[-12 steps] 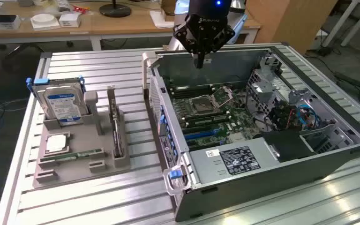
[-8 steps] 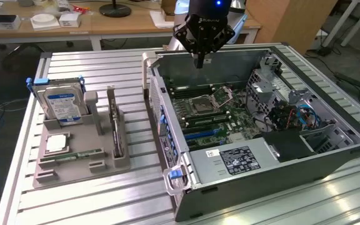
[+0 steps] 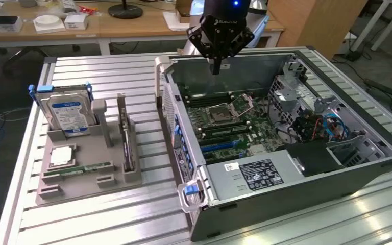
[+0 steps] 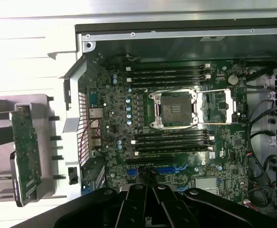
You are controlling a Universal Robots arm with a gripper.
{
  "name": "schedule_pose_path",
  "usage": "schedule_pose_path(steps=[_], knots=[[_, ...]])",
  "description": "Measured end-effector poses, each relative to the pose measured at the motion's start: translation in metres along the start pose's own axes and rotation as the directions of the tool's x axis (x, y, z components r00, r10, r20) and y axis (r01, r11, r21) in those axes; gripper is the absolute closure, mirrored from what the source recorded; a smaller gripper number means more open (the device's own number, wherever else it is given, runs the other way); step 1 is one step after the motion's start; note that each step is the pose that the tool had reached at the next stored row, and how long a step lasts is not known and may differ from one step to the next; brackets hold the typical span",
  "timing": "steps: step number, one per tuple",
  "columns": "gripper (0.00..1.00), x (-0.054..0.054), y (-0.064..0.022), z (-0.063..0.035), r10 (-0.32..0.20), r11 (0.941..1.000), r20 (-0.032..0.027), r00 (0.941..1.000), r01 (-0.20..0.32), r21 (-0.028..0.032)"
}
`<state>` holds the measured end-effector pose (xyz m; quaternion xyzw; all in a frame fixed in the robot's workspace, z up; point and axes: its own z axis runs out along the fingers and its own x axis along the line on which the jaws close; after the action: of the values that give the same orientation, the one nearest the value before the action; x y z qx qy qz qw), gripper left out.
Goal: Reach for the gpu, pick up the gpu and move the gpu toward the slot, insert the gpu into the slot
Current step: 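Reach for the gpu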
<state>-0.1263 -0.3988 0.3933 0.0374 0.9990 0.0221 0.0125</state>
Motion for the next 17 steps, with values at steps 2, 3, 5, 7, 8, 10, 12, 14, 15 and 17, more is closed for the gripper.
schedule_pose_path(steps=[2,3,5,7,8,10,12,14,15,17], knots=[[0.90,0.003,-0.0002,-0.0001,0.000,1.0000,0.0001,1.0000,0.000,0.0000],[0.90,0.005,-0.0004,-0.0001,0.000,1.0000,0.0001,1.0000,0.000,-0.0001],[0.90,0.008,-0.0006,-0.0002,0.000,1.0000,0.0000,1.0000,0.000,-0.0001],[0.90,0.011,-0.0008,-0.0003,0.000,1.0000,0.0000,1.0000,0.000,-0.0001],[0.90,0.012,-0.0009,-0.0003,0.000,1.0000,0.0001,1.0000,0.000,-0.0001],[0.90,0.015,-0.0011,-0.0004,0.000,1.0000,0.0000,1.0000,0.000,0.0000],[0.90,0.019,-0.0014,-0.0004,0.000,1.0000,0.0001,1.0000,0.000,-0.0001],[0.90,0.022,-0.0017,-0.0006,0.000,1.0000,0.0001,1.0000,0.000,-0.0001],[0.90,0.024,-0.0018,-0.0006,0.000,1.0000,0.0001,1.0000,0.000,-0.0001],[0.90,0.028,-0.0021,-0.0007,0.000,1.0000,0.0000,1.0000,0.000,0.0000]])
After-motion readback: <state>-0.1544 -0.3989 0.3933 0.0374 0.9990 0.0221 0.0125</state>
